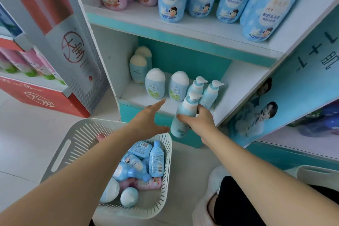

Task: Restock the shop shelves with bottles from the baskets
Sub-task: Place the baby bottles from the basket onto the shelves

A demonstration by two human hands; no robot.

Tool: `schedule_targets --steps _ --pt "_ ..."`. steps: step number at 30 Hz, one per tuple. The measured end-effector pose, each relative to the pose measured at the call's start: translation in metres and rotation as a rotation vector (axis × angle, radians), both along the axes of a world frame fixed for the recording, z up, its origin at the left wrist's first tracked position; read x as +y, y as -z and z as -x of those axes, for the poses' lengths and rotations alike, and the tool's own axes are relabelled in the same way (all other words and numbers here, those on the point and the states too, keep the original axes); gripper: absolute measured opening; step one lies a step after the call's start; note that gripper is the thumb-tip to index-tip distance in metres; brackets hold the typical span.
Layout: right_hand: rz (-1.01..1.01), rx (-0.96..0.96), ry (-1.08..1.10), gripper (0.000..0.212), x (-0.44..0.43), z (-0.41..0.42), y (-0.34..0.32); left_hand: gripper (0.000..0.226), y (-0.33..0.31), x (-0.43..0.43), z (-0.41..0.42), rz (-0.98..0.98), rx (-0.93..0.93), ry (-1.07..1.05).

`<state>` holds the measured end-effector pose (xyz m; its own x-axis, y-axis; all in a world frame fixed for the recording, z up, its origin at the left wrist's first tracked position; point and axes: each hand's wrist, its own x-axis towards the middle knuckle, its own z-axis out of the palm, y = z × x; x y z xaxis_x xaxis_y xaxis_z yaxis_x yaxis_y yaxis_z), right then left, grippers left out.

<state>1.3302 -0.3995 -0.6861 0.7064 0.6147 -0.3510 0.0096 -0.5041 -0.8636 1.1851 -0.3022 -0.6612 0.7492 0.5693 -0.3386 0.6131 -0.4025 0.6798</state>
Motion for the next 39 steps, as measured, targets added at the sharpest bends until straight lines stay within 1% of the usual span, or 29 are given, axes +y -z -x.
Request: schedule_targets --steps 4,9,19,25,31,36,39 --pt "0.041 -0.150 0.216 0.052 0.000 -0.030 0.019 0.074 0.012 0.001 -0.011 -0.018 0.000 -0.024" --pt "0.032 -0.203 0.340 0.051 0.009 -0.054 0.037 0.067 0.019 0.002 -0.020 -0.025 -0.034 -0.026" --pt "0.072 -0.247 0.413 0.054 0.019 -0.076 0.058 0.062 0.019 0.001 -0.027 -0.027 -0.064 -0.036" --pt "0.043 -0.249 0.469 0.055 0.015 -0.073 0.073 0.060 0.020 0.000 -0.028 -0.018 -0.073 -0.042" --pt "0.078 -0.281 0.436 0.061 0.017 -0.072 0.074 0.060 0.017 -0.001 -0.028 -0.009 -0.067 -0.042" --pt "0.126 -0.268 0.428 0.065 0.011 -0.063 0.076 0.060 0.014 -0.002 -0.021 -0.022 -0.051 -0.020" --pt "0.147 -0.223 0.460 0.069 0.003 -0.052 0.071 0.060 0.009 -0.002 -0.010 -0.048 -0.028 0.000"
